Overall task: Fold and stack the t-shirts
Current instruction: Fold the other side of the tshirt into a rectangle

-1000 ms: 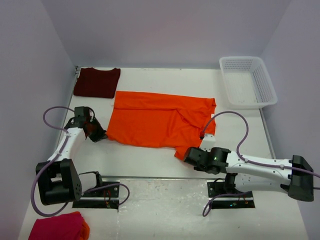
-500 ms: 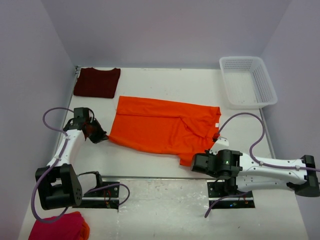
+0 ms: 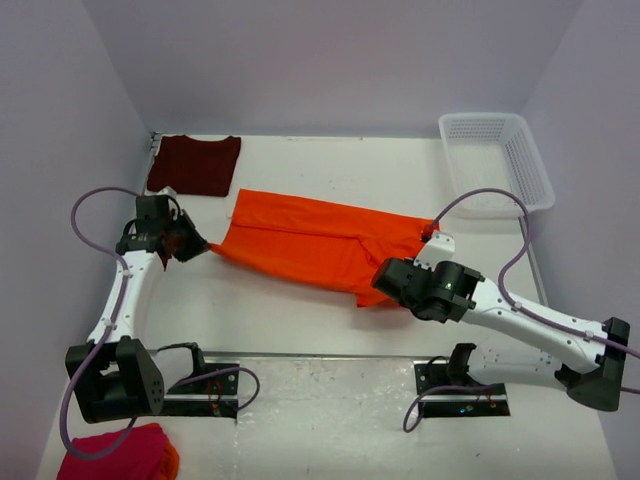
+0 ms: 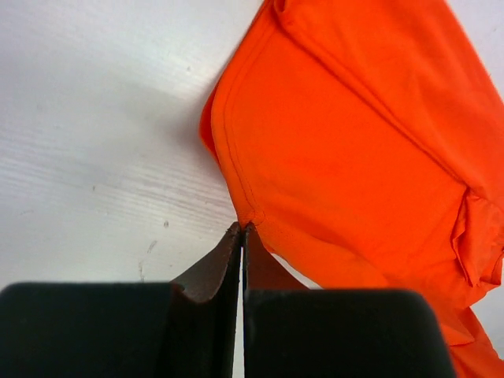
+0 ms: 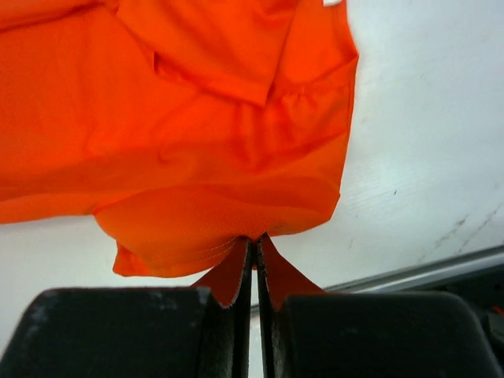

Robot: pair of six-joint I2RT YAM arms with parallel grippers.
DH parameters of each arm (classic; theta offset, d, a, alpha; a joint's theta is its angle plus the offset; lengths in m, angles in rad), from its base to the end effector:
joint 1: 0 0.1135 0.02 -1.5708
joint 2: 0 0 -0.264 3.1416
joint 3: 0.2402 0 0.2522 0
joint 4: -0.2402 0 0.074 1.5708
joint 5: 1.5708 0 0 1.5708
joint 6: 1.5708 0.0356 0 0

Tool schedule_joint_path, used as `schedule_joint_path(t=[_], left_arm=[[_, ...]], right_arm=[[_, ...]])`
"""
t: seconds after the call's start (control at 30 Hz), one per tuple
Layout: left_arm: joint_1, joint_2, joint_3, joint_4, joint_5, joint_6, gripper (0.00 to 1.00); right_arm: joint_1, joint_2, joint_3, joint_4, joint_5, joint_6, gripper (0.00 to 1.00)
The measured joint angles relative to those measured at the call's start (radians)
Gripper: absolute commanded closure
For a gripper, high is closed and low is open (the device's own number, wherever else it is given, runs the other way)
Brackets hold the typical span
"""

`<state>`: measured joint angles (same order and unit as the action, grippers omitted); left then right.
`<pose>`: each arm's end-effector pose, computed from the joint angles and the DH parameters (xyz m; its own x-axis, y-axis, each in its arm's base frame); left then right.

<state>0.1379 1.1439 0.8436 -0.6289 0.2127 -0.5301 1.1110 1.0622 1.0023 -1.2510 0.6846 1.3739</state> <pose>0.2264 0.0238 0.2515 -0.6800 -0.5933 -0.4308 -0.4092 0.7946 -0.4485 0.0937 0.1385 0.2911 -0.6940 0.3105 -0.6496 0.2989 0.9450 0.1325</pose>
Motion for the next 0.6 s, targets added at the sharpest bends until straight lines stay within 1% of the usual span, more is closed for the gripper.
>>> schedule_joint_path(t=[0.13, 0.27, 0.43, 0.6], left_arm=[[-0.021, 0.0, 0.021, 0.03, -0.018, 0.0, 1.0], [-0.027, 0.005, 0.032, 0.04, -0.034, 0.001, 1.0], [-0.035, 0.052, 0.071, 0.06, -0.046, 0.002, 1.0], [-0.065, 0.132, 0.113, 0.093, -0.073, 0.004, 1.0]], right_arm=[[-0.151, 0.0, 0.019, 0.091, 0.006, -0.208, 1.0], [-0.237, 0.005, 0.053, 0.177, 0.004, -0.369, 1.0], [-0.315, 0.05, 0.059, 0.256, -0.022, -0.487, 1.0], [-0.375, 0.105, 0.059, 0.31, -0.054, -0.558, 1.0]])
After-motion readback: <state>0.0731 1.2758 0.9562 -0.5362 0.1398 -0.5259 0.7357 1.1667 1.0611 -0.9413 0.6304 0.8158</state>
